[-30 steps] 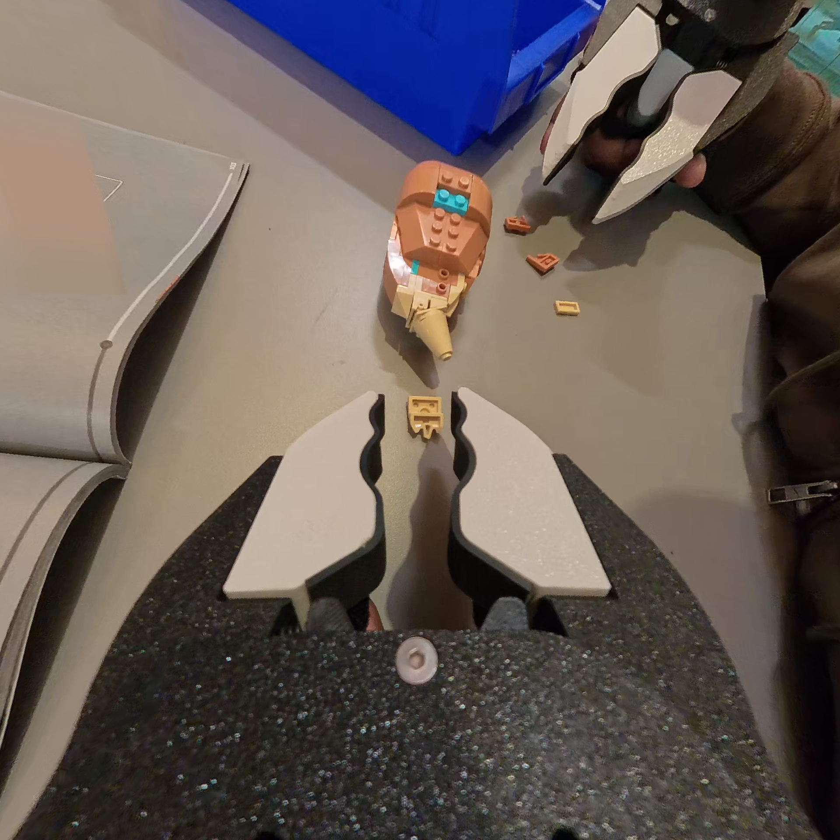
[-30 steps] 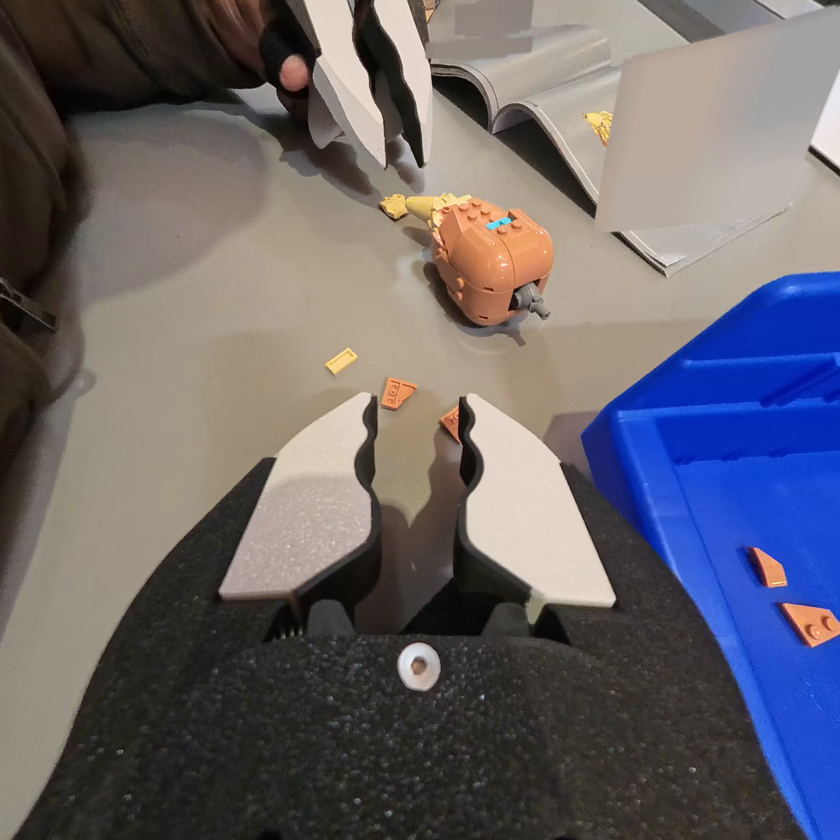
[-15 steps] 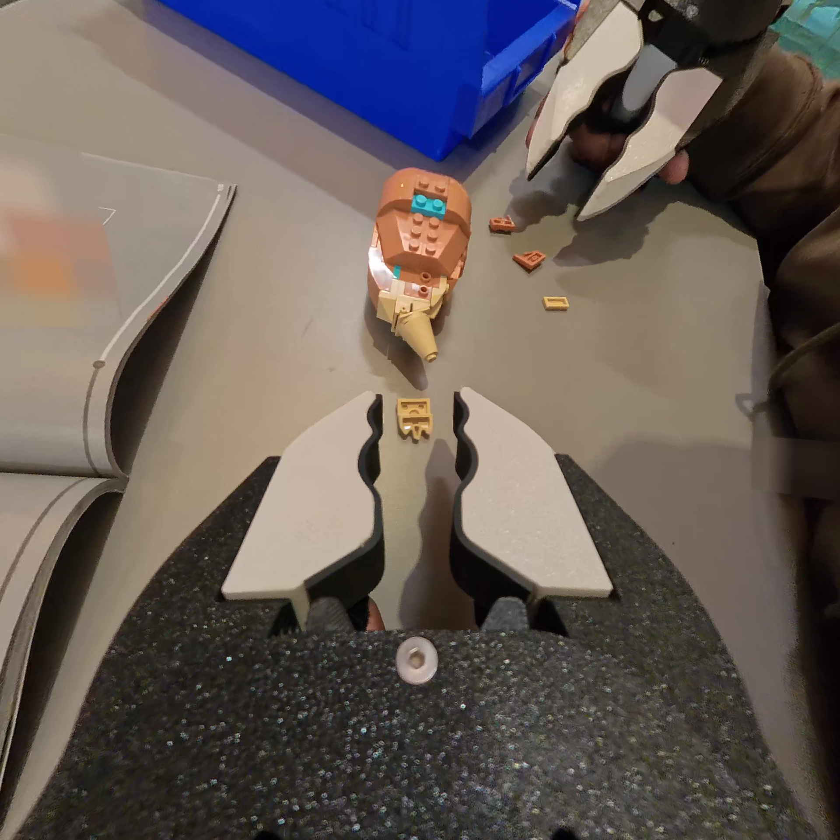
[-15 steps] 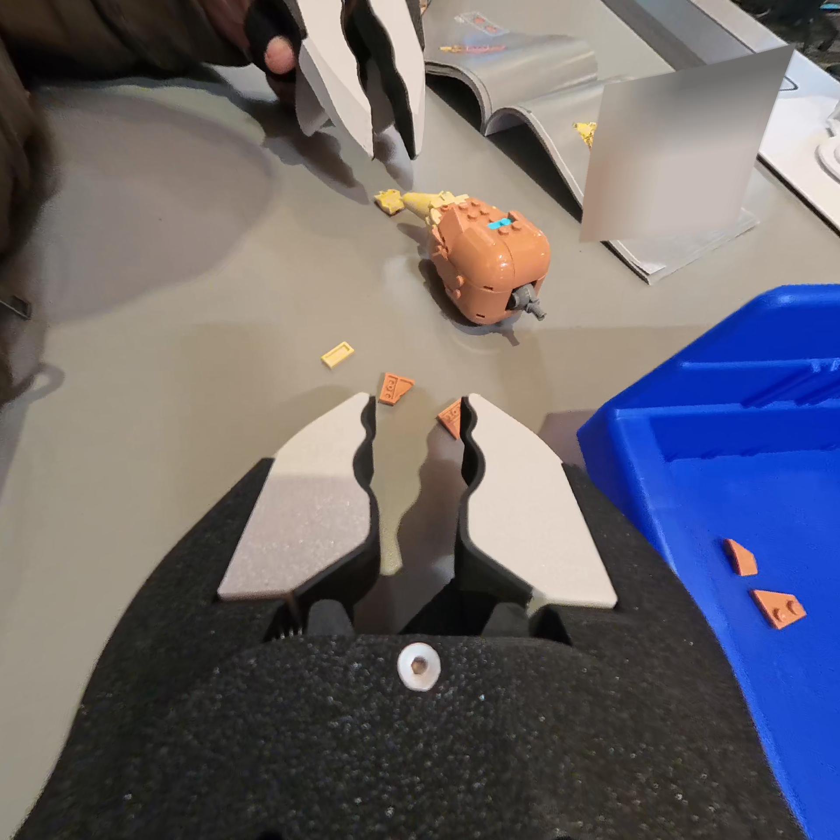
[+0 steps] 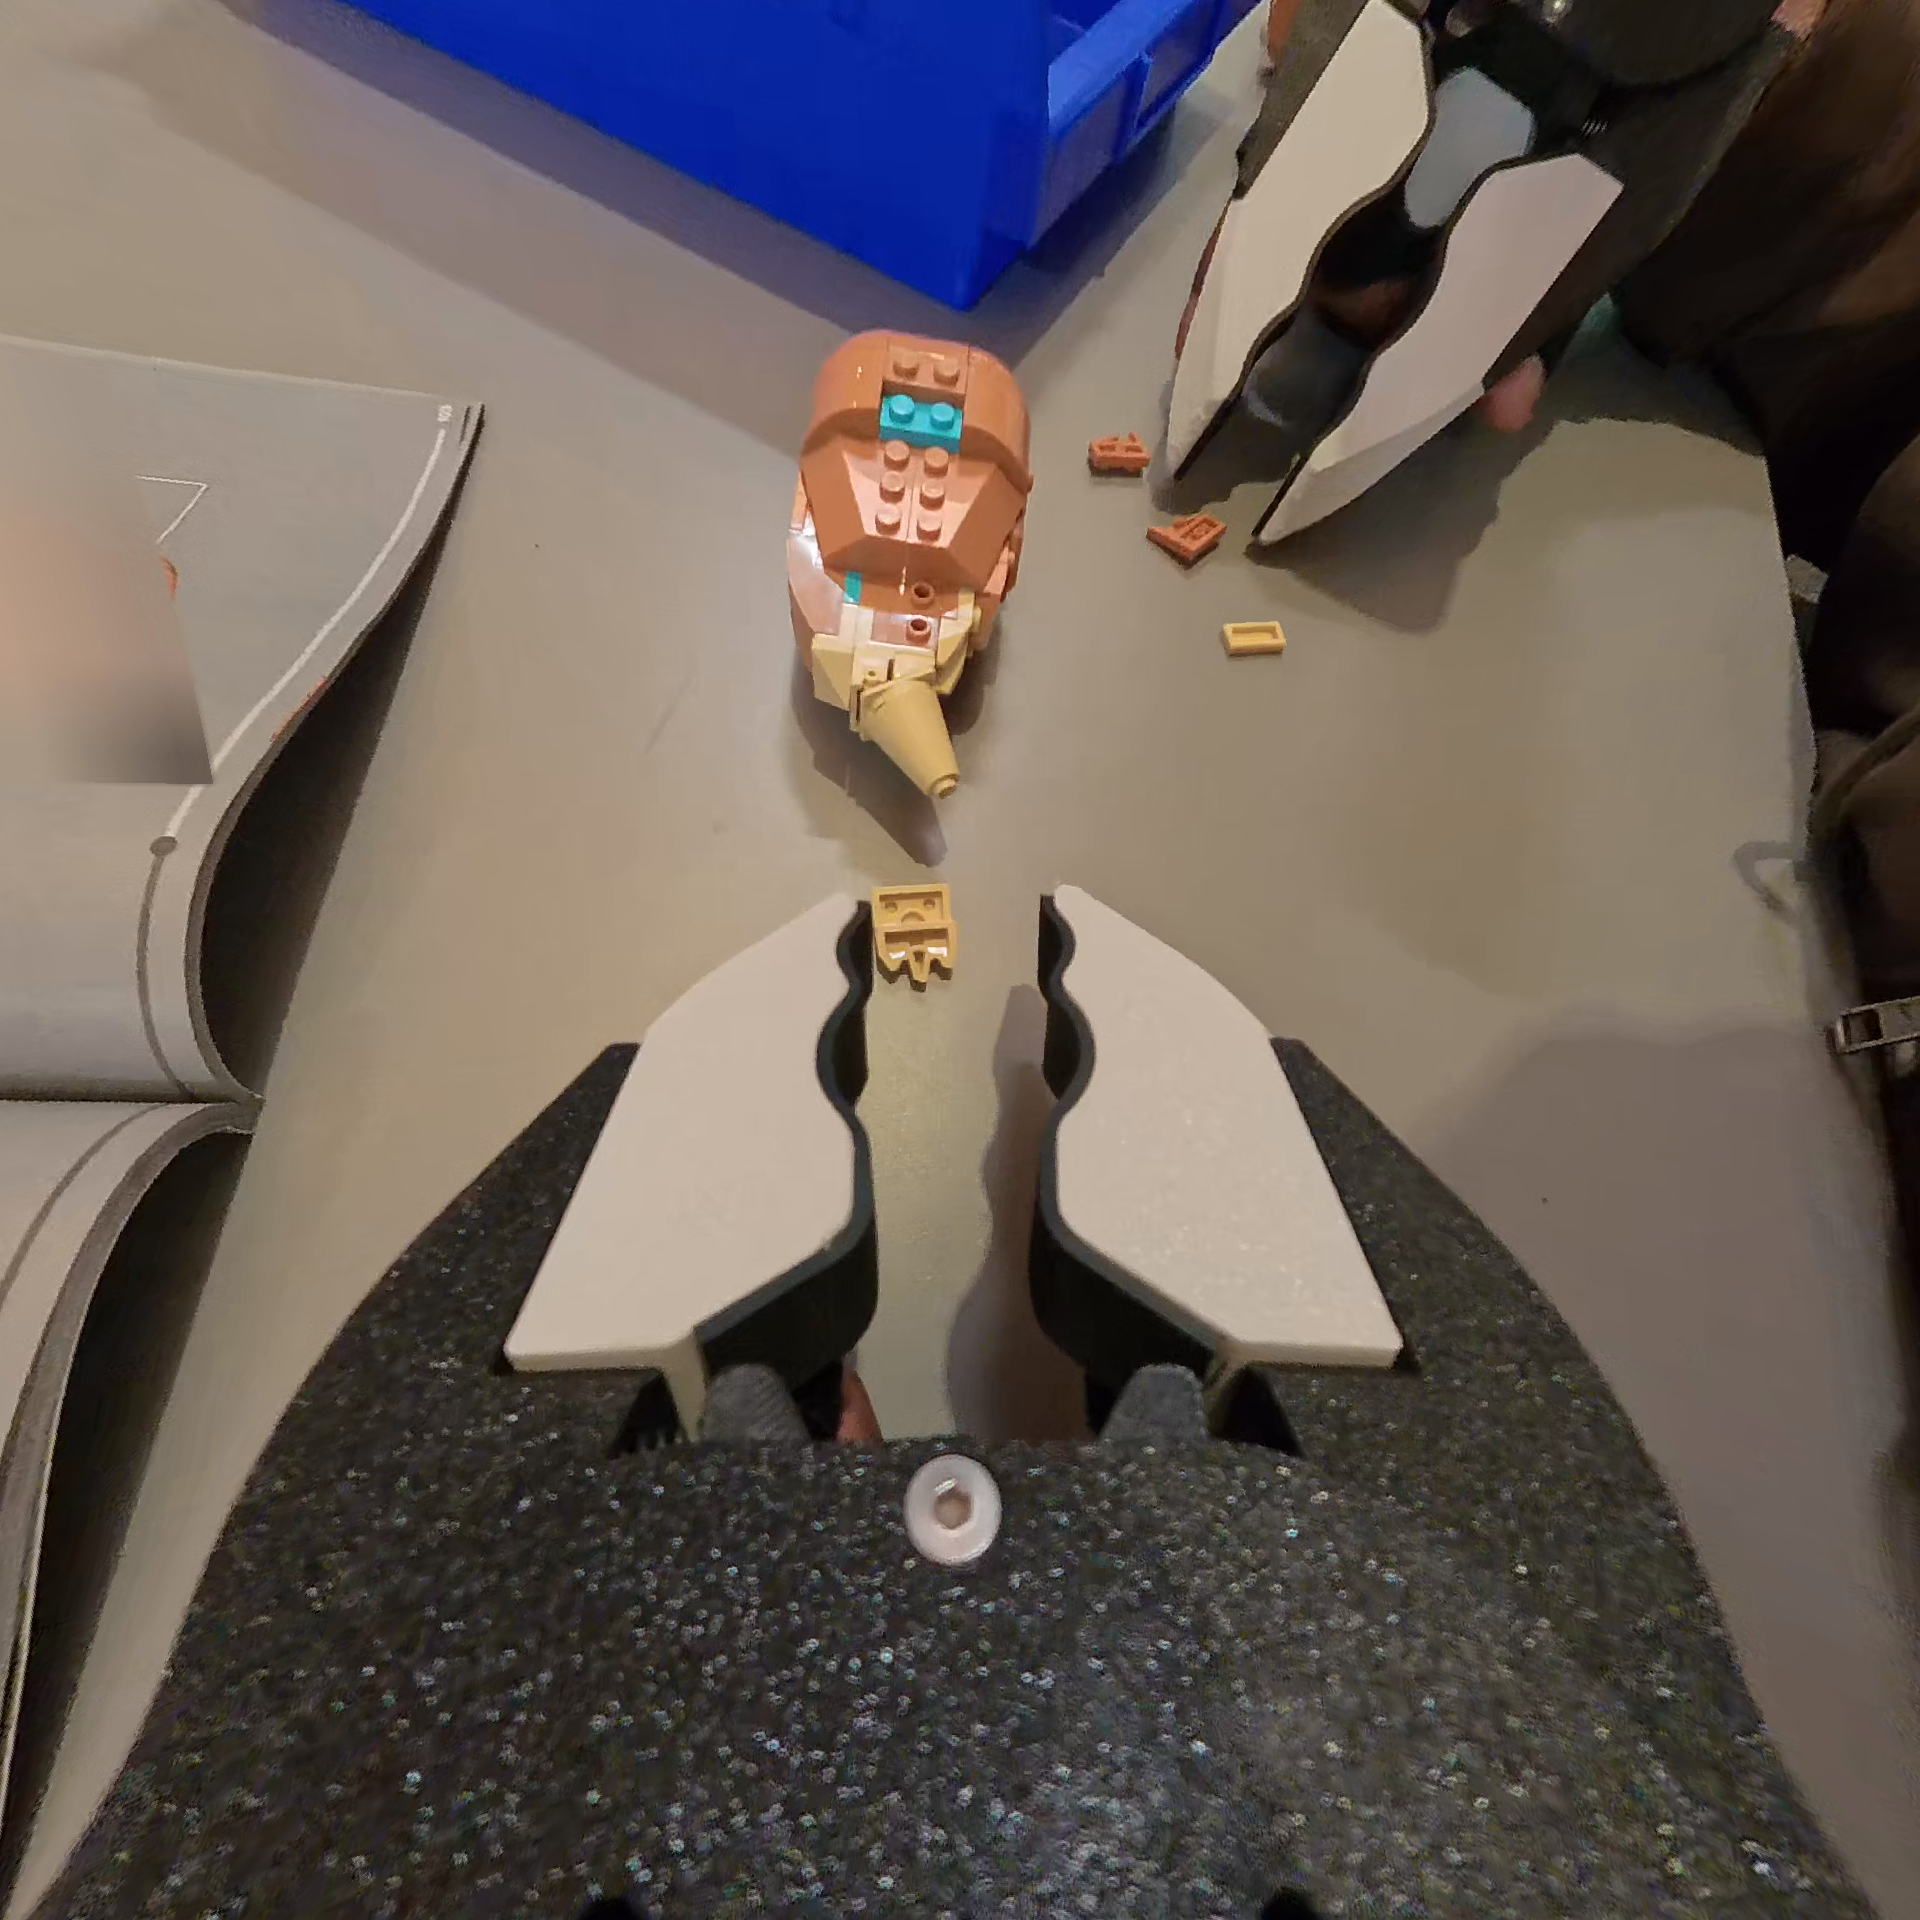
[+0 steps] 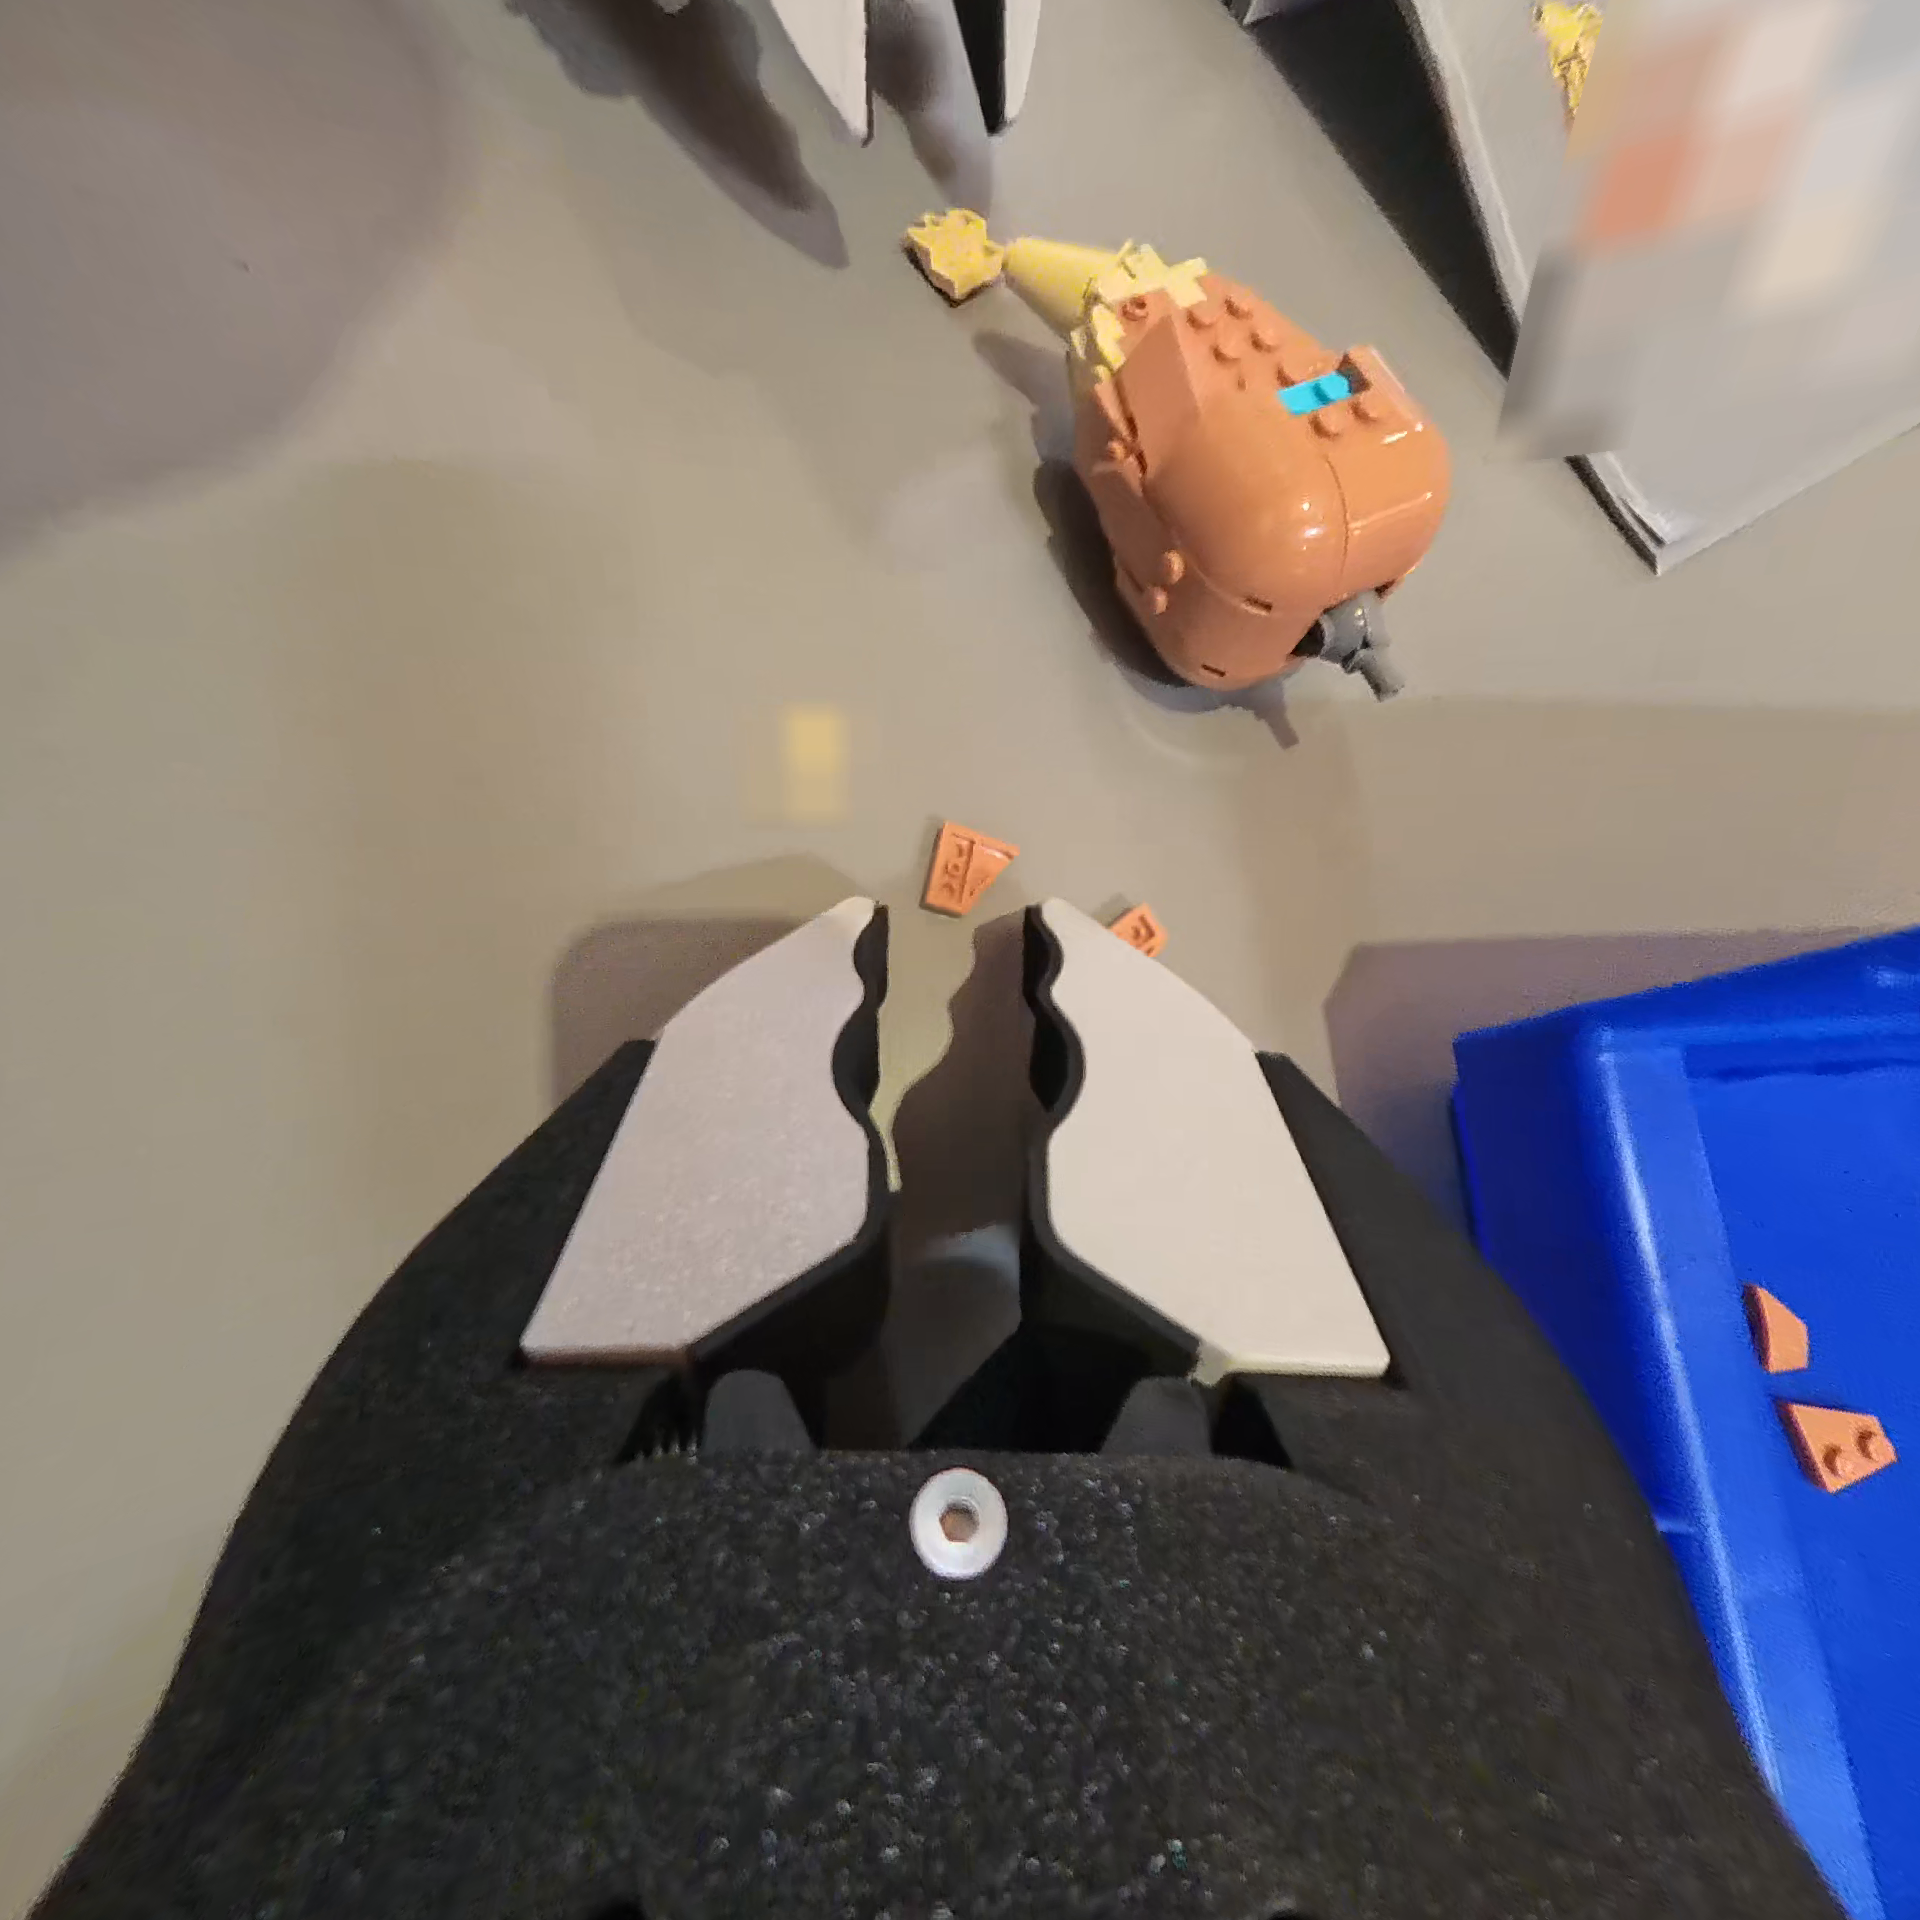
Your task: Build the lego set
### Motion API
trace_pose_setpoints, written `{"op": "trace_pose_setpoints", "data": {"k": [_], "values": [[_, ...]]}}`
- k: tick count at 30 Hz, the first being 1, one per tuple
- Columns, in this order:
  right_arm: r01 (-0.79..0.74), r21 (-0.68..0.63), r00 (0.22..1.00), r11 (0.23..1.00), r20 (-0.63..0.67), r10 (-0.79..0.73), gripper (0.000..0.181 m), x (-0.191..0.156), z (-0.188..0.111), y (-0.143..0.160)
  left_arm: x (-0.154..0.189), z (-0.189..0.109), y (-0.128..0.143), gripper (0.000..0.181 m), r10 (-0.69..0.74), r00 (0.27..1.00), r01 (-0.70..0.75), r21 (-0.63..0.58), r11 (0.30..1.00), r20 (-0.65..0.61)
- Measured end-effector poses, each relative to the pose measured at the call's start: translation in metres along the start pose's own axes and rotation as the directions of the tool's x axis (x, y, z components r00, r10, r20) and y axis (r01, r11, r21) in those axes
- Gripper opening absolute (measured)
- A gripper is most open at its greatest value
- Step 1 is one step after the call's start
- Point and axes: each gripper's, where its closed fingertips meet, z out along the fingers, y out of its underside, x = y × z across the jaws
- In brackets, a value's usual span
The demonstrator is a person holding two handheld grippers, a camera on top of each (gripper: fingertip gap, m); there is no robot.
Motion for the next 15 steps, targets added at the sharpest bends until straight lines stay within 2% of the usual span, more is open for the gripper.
{"op": "trace_pose_setpoints", "data": {"k": [9,15], "values": [[-0.058,0.032,0.997,0.998,-0.057,0.060,0.025,0.012,-0.011,-0.003,-0.002,0.000,0.000,0.030,-0.001,1.000,0.001,0.004,1.000,0.022],[-0.062,-0.011,0.998,0.998,-0.025,0.061,0.028,0.001,0.001,-0.001,-0.001,0.000,0.001,0.030,0.011,1.000,-0.011,-0.003,1.000,0.023]]}}
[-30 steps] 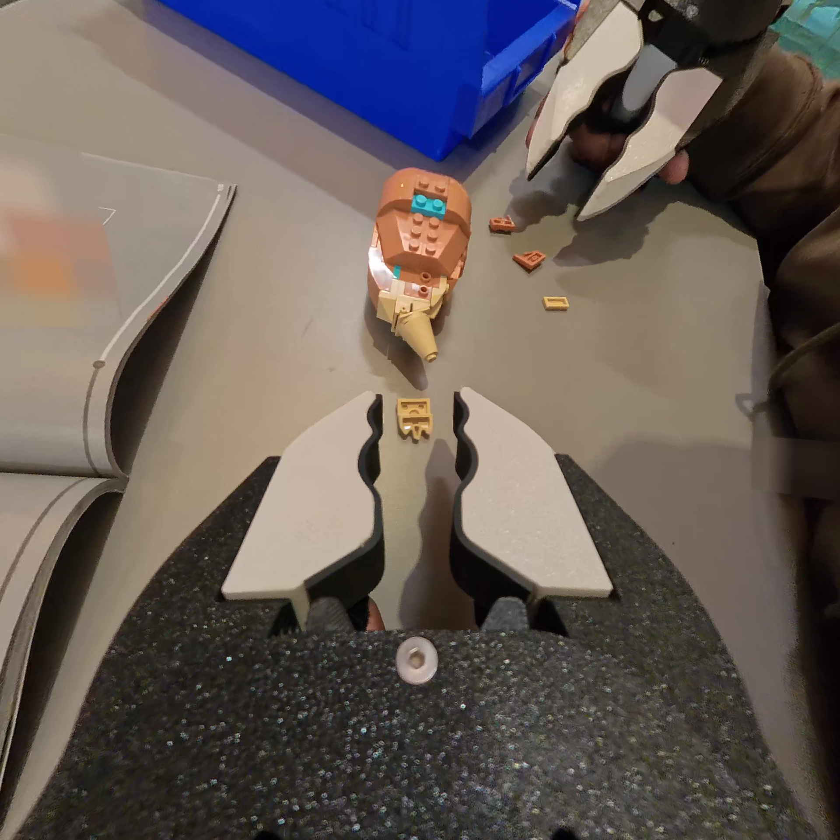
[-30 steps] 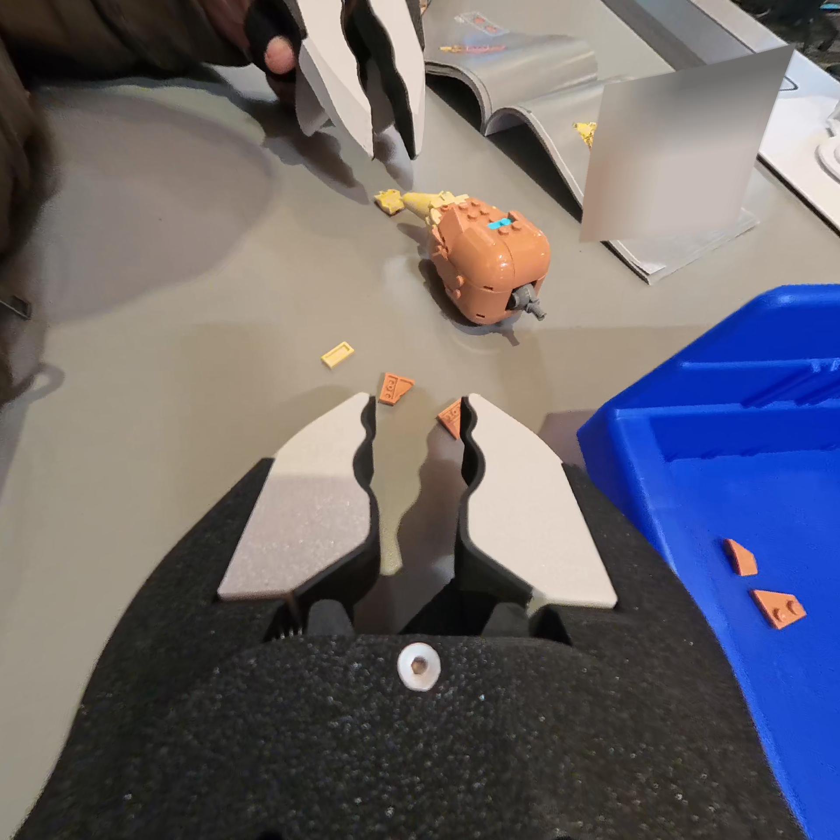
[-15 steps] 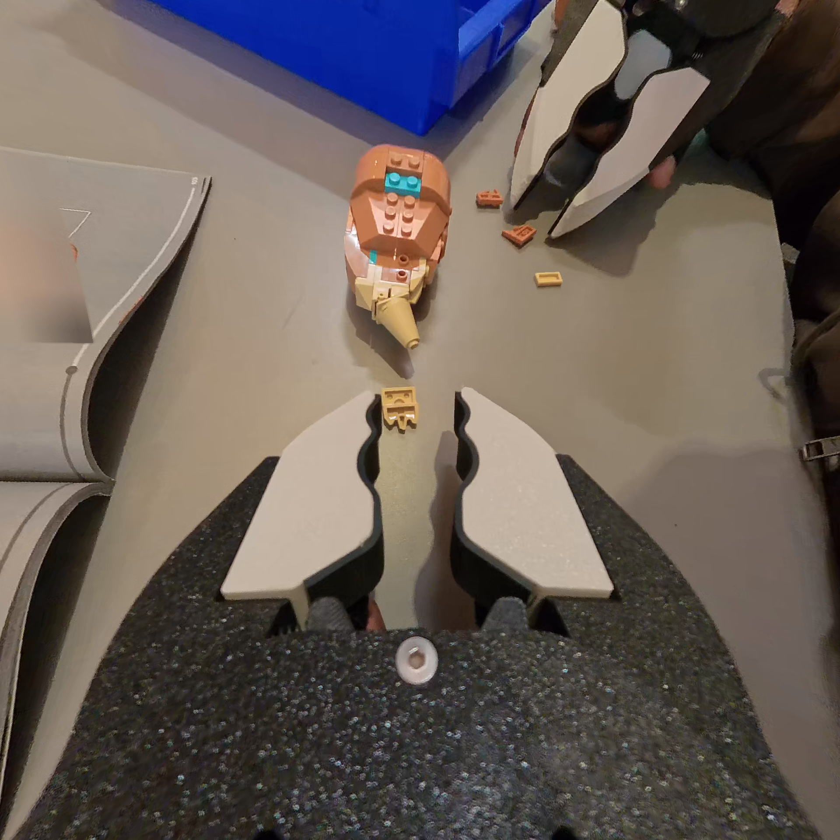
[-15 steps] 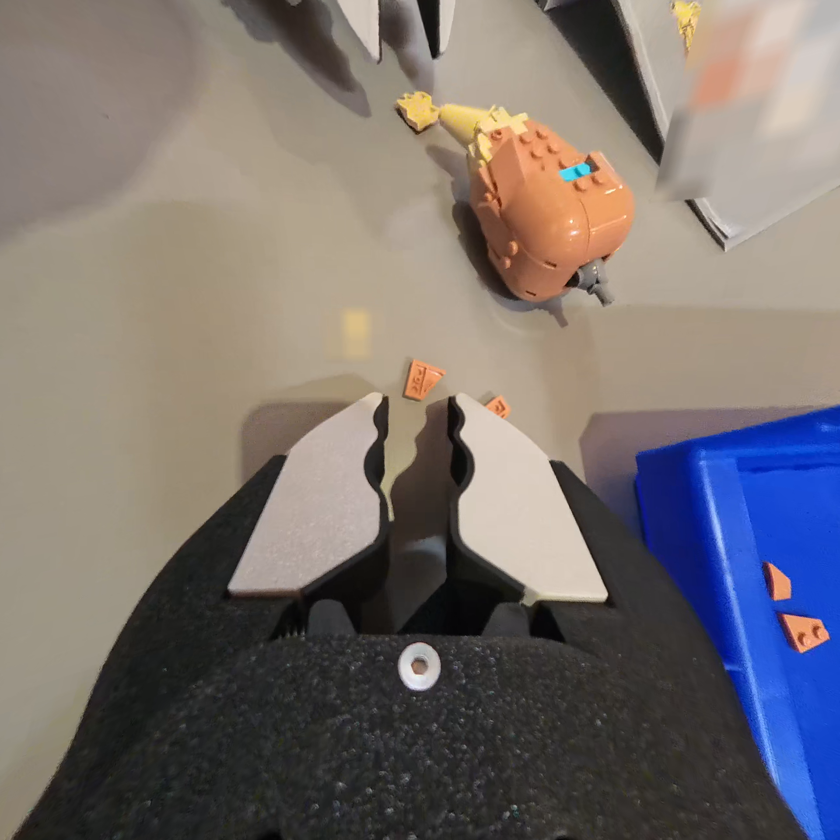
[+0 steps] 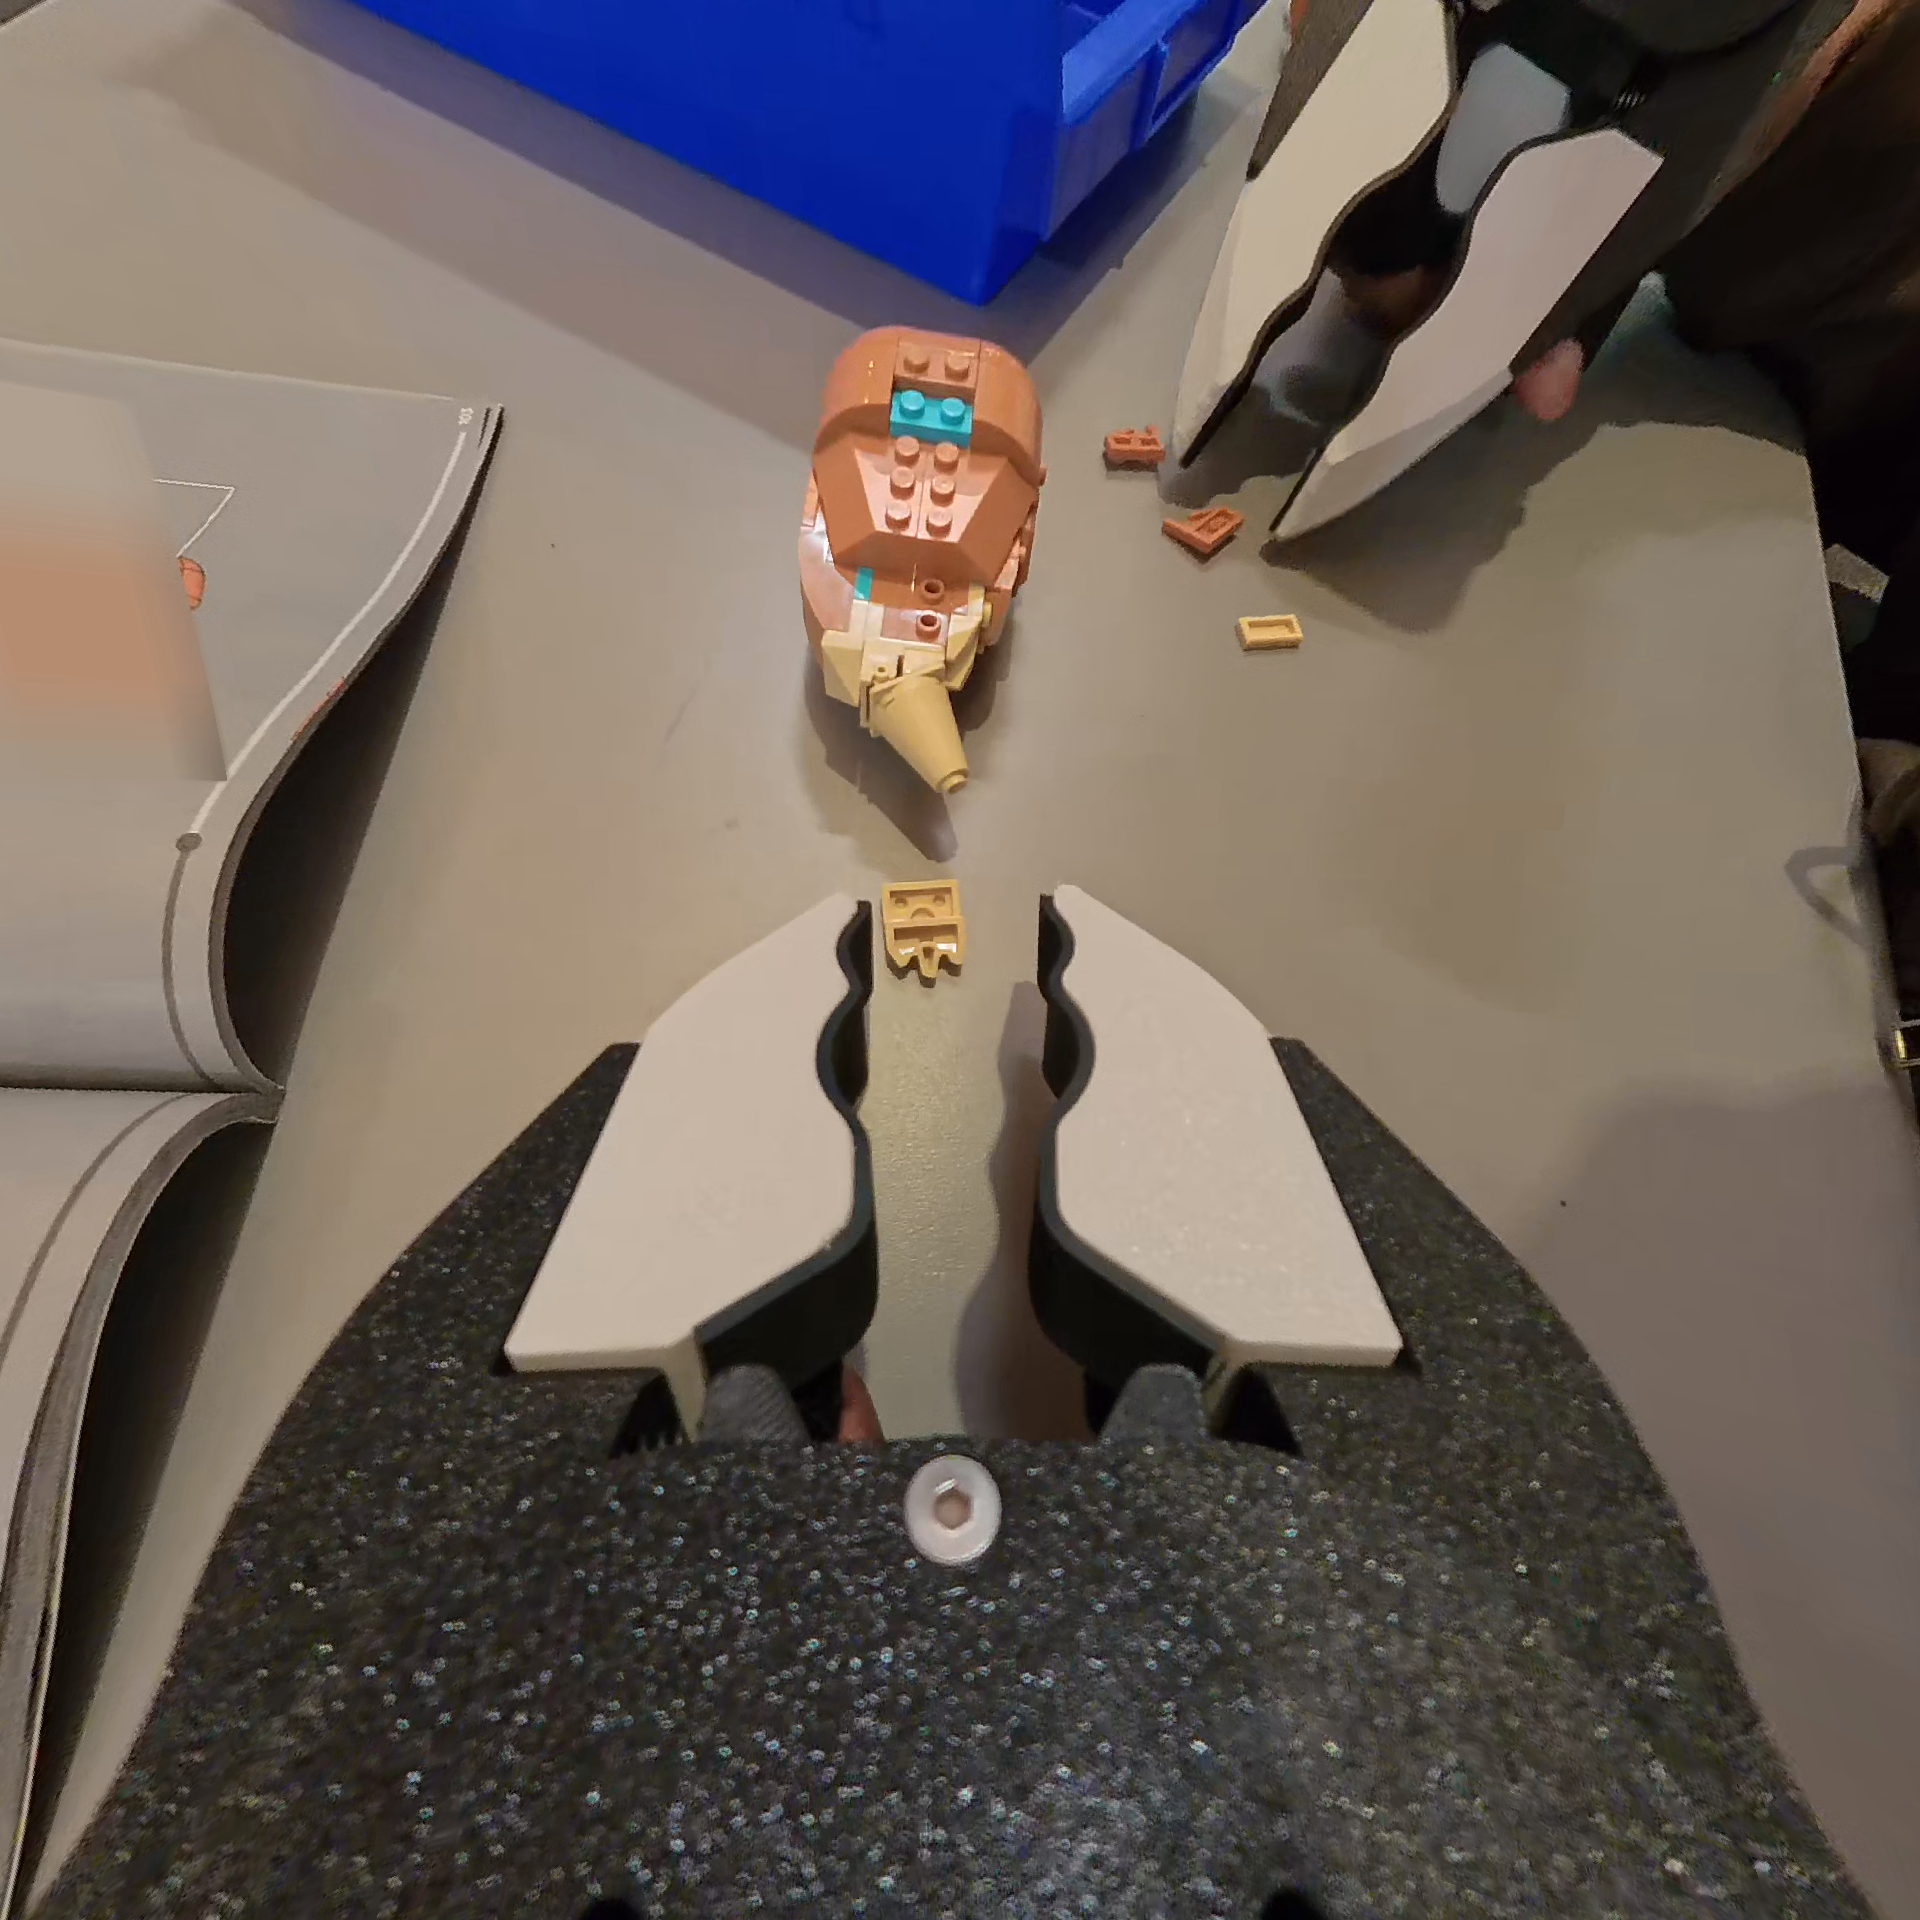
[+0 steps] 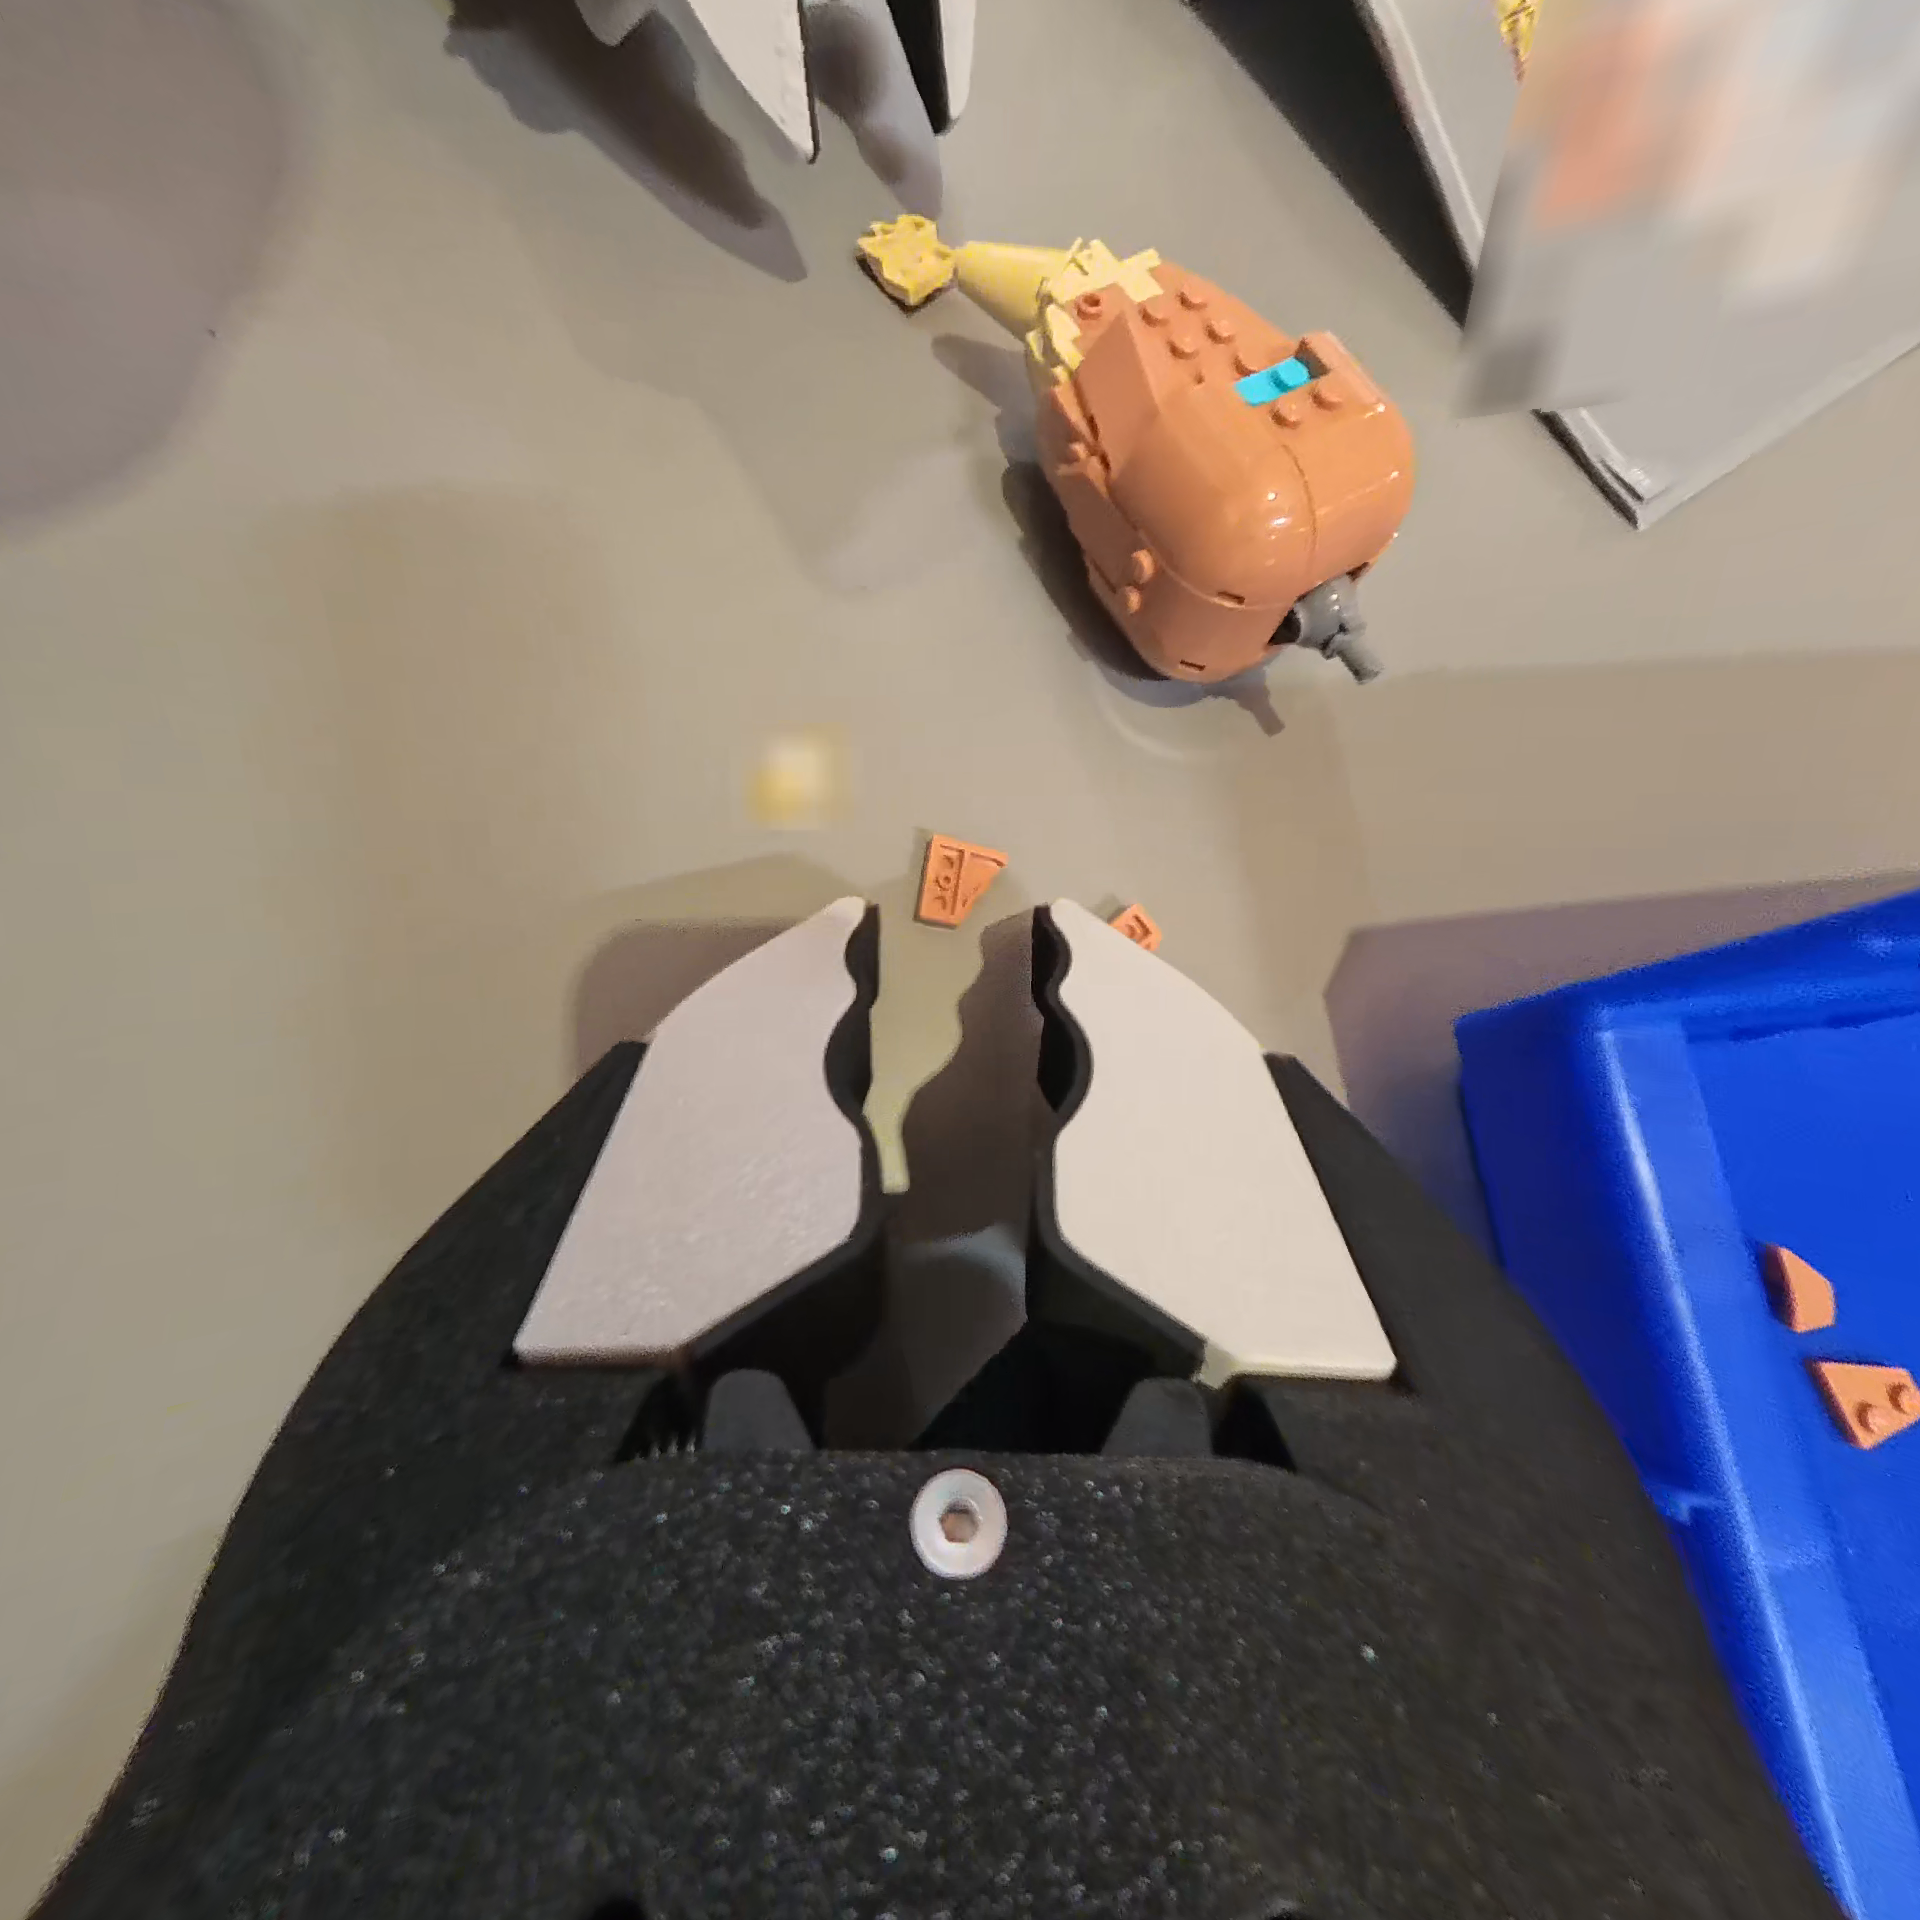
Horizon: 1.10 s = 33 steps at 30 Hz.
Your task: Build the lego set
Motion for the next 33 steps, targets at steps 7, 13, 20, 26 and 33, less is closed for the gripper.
{"op": "trace_pose_setpoints", "data": {"k": [7,13,20,26,33], "values": [[-0.045,-0.046,0.999,0.998,-0.012,0.044,0.010,0.002,0.008,0.000,0.001,0.000,0.000,0.030,0.004,1.000,-0.004,-0.001,1.000,0.002],[-0.164,-0.002,0.986,0.986,-0.001,0.164,0.010,0.005,0.009,-0.007,0.004,0.000,-0.004,0.030,0.010,1.000,-0.010,0.019,1.000,-0.007],[-0.562,0.270,0.801,0.782,0.415,0.432,0.010,-0.015,-0.006,-0.077,0.027,-0.008,-0.039,0.030,0.127,0.990,-0.110,0.244,0.963,-0.055],[-0.695,0.263,0.637,0.670,0.657,0.403,0.010,-0.038,-0.005,-0.114,0.052,-0.012,-0.055,0.031,0.347,0.938,-0.323,0.385,0.865,0.006],[-0.750,0.218,0.537,0.625,0.752,0.382,0.010,-0.051,0.000,-0.130,0.064,-0.013,-0.060,0.025,0.415,0.909,-0.381,0.447,0.810,0.023]]}}
